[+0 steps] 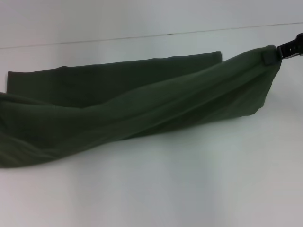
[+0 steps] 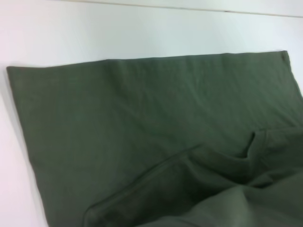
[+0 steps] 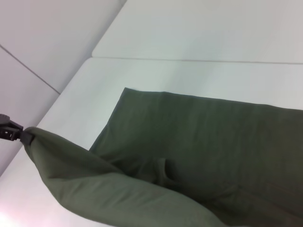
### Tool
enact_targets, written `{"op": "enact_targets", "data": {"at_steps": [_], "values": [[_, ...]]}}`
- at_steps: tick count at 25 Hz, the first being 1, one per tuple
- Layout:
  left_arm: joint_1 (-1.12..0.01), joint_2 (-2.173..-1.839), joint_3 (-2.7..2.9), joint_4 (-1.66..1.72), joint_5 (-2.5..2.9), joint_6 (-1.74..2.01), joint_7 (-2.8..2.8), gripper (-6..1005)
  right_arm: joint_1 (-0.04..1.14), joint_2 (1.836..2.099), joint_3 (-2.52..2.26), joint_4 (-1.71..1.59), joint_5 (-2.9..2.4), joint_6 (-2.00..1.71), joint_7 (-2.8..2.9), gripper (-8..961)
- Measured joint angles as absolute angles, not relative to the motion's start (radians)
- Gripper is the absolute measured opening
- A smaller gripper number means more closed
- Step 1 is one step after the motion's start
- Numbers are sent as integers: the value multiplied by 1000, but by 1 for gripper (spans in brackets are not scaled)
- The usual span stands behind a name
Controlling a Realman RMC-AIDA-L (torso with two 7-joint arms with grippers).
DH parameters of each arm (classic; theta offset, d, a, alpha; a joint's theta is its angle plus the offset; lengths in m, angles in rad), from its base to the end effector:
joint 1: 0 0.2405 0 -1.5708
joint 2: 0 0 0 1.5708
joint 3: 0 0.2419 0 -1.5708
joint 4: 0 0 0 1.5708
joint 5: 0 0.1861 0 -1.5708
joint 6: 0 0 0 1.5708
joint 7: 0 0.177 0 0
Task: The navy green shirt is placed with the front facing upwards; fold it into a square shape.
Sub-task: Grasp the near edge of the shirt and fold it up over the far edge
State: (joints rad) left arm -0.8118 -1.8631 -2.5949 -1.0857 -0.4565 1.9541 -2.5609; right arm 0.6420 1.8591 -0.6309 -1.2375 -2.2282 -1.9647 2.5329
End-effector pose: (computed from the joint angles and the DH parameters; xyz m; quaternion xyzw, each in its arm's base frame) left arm -0.2221 0.3522 0.1117 -0.8029 -0.5764 0.0329 0.1487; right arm 0.1946 0.3341 0.1219 -0.8588 0.4888 0.0952 0.1202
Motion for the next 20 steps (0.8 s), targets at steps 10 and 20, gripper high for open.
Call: {"op": "enact_targets", "data": {"at_steps": [10,20], "values": [[-784,-1988,-2588,-1077,-464,1719,-2562,74,625,1905,-643,-1102,-2316,-1789,2471,63],[-790,-2052,-2505,-1065,-463,1422,-2603,84,606,1925,-639,-1054,-2327,-1589,2451,63]]}}
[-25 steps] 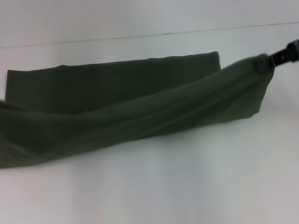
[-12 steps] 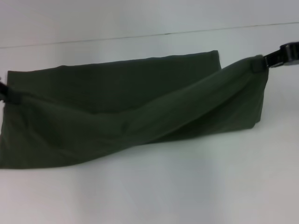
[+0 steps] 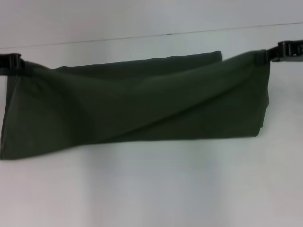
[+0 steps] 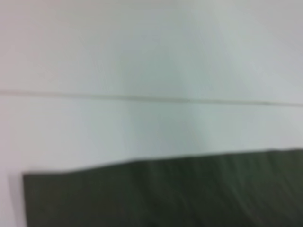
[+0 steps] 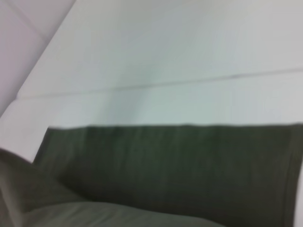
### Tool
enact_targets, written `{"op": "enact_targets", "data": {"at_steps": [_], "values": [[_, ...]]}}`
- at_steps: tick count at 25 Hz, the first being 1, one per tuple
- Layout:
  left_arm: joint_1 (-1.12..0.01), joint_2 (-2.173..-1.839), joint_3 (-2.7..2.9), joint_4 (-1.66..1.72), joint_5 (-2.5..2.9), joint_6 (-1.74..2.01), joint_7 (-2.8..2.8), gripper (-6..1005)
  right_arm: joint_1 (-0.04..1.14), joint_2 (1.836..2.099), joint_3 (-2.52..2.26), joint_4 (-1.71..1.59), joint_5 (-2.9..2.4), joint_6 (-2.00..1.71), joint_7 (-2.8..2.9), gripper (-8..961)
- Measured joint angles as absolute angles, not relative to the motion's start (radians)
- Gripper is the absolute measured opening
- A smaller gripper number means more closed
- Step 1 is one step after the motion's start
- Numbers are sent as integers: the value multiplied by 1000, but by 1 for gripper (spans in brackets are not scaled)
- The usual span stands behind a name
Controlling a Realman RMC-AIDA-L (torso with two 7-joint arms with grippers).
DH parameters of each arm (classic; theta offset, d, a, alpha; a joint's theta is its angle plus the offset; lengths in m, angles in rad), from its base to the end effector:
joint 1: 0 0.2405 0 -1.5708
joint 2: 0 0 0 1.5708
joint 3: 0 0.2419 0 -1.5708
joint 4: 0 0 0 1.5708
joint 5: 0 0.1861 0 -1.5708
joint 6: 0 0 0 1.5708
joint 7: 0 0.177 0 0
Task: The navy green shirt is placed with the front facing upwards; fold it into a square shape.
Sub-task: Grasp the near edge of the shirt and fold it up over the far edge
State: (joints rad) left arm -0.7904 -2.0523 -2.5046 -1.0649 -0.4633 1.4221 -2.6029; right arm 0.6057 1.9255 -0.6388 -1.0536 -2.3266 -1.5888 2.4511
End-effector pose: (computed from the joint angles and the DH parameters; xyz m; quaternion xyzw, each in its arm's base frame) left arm -0.2229 0.4074 0.0544 -0.7831 -0.5529 -0.0468 0.2809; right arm 0.2458 0.3678 0.0909 -0.8053 0.5389 0.1220 0.2150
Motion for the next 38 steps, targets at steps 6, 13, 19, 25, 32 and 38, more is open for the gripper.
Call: {"op": "enact_targets", "data": {"at_steps": [6,13,19,25,32,38], "values": [[-794,-2067,-2444,-1022,-459,1256,-2620,89,620,1958,-648,-1043,-2326,-1465,2431,63],[-802,-2061,-2377,-963,-435,1112,-2654,96,651,1977,-681,-1009,-2327,-1315,2428,63],[-824,-2069,-2348,-910,-382,1037,-2670,102,706,1982,-760,-887,-2328,-1166,2406,62],[-841,-2074,-2333,-867,-344,986,-2688,107,752,1991,-830,-783,-2336,-1016,2398,62],[-846,-2081,-2301,-860,-293,946,-2744,114,770,1996,-866,-769,-2338,-938,2398,62],[-860,-2083,-2296,-851,-279,941,-2748,120,773,2000,-866,-767,-2338,-918,2398,62]]}}
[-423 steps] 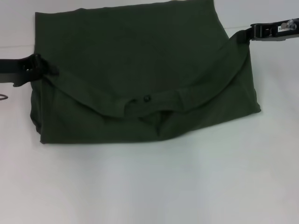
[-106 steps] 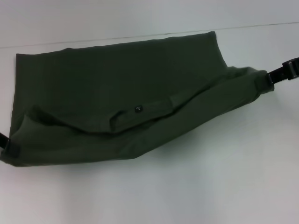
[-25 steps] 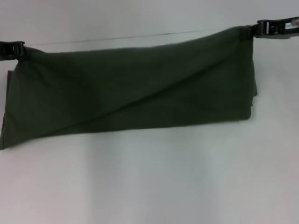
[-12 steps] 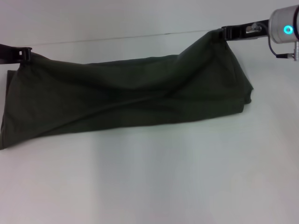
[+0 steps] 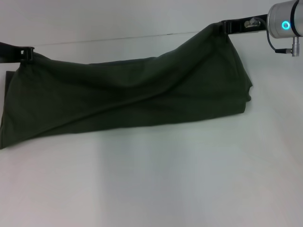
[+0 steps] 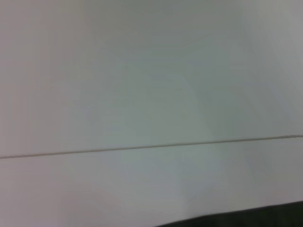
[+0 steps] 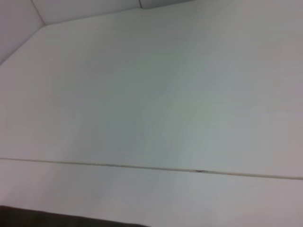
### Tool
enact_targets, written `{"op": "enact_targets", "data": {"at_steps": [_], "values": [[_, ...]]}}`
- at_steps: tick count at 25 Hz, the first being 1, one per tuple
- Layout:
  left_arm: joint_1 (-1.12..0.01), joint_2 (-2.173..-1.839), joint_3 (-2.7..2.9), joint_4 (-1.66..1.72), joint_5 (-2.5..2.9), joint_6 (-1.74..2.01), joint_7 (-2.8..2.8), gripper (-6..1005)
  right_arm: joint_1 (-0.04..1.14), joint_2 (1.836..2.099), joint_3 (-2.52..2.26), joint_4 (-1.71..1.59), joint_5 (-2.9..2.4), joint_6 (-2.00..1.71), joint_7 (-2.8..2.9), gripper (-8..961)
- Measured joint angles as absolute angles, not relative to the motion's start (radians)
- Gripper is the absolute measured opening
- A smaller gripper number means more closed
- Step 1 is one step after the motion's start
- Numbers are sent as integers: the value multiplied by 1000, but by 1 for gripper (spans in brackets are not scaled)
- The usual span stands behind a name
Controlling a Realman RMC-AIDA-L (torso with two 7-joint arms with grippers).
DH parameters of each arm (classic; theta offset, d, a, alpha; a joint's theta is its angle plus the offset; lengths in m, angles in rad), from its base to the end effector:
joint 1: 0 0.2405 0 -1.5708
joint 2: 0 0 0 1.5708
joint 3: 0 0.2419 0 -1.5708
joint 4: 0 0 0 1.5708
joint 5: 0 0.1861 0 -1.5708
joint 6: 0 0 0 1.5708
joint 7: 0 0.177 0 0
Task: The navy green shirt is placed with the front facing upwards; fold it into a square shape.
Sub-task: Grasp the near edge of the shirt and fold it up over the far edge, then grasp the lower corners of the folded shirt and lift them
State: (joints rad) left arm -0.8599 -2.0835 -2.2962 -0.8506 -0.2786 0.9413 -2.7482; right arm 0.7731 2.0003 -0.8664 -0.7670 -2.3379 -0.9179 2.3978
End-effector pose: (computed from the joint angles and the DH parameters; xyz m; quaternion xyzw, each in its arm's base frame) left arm -0.2308 0.4542 0.0253 -0.7614 -0.5015 0.0005 0.4108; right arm 0.2250 0.4533 0.0320 -0.7977 0.4745 0.1231 0.3511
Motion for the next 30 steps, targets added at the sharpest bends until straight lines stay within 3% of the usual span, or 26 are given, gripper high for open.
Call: {"op": "enact_targets", "data": {"at_steps": [16,21,27,30], "values": [[-871,-2086,-2301,-841,-214,946,-2844,135,802,2006,-878,-728,-2434,-842,2426,83],[-869,-2089,-2305,-846,-177,923,-2883,347,810,2005,-876,-729,-2444,-824,2426,304],[-852,-2103,-2305,-903,-164,932,-2900,561,811,1978,-868,-736,-2444,-879,2440,466],[-843,-2104,-2305,-963,-206,1011,-2876,569,823,1952,-862,-748,-2437,-1000,2463,532]]}}
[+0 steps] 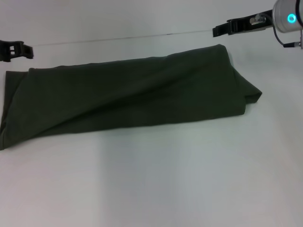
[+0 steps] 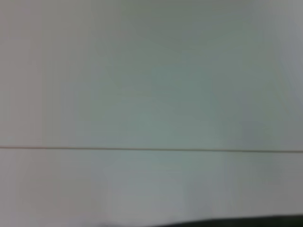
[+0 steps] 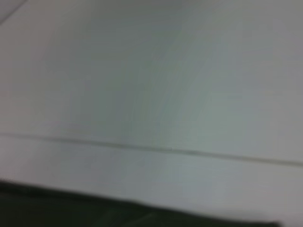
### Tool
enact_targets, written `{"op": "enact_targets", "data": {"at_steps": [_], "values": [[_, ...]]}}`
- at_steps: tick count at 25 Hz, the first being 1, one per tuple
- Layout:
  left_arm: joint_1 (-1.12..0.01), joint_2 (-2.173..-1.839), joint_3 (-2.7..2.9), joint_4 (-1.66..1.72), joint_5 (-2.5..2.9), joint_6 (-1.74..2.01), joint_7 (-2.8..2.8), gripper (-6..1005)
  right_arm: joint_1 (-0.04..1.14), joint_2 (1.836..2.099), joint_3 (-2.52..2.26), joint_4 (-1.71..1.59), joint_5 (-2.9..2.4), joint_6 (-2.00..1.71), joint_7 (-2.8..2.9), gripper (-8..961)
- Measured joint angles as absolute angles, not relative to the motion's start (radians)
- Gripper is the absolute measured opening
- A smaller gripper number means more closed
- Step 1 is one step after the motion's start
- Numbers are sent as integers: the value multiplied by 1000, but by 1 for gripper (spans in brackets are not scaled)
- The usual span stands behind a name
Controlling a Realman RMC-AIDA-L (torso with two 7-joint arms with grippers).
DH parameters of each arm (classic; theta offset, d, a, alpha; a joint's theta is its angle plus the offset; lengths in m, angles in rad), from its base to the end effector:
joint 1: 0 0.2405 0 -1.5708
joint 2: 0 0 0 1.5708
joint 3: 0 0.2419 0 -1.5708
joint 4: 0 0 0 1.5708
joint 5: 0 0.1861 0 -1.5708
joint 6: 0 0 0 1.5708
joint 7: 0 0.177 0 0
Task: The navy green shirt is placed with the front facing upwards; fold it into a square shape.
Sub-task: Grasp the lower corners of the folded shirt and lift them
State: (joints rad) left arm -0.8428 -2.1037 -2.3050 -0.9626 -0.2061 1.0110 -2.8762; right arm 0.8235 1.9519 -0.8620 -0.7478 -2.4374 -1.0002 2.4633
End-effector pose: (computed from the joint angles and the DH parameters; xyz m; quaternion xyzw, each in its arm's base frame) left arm -0.2285 0.4502 0.0397 -0.7295 -0.5332 -0.0072 0.4284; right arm 0.2246 0.4557 0.0425 -0.8057 0.4783 0.0777 0.3408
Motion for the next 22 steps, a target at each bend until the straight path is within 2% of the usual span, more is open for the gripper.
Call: {"op": "enact_targets", "data": {"at_steps": [3,5,9,11,16,22], "values": [[-834,-2088,-2319,-1030,-295,1134,-2836,576,831,1941,-847,-809,-2423,-1159,2493,568],[-825,-2065,-2345,-1067,-384,1215,-2811,581,830,1940,-838,-864,-2414,-1246,2500,593],[-797,-2013,-2376,-1084,-559,1331,-2790,596,821,1952,-830,-959,-2408,-1354,2503,641],[-787,-1998,-2383,-1084,-601,1367,-2791,611,819,1954,-830,-973,-2408,-1386,2499,685],[-782,-1984,-2413,-1085,-622,1438,-2789,625,828,1957,-830,-974,-2407,-1421,2492,844],[-770,-1987,-2413,-1089,-616,1434,-2769,624,822,1963,-829,-982,-2402,-1435,2473,918]]}}
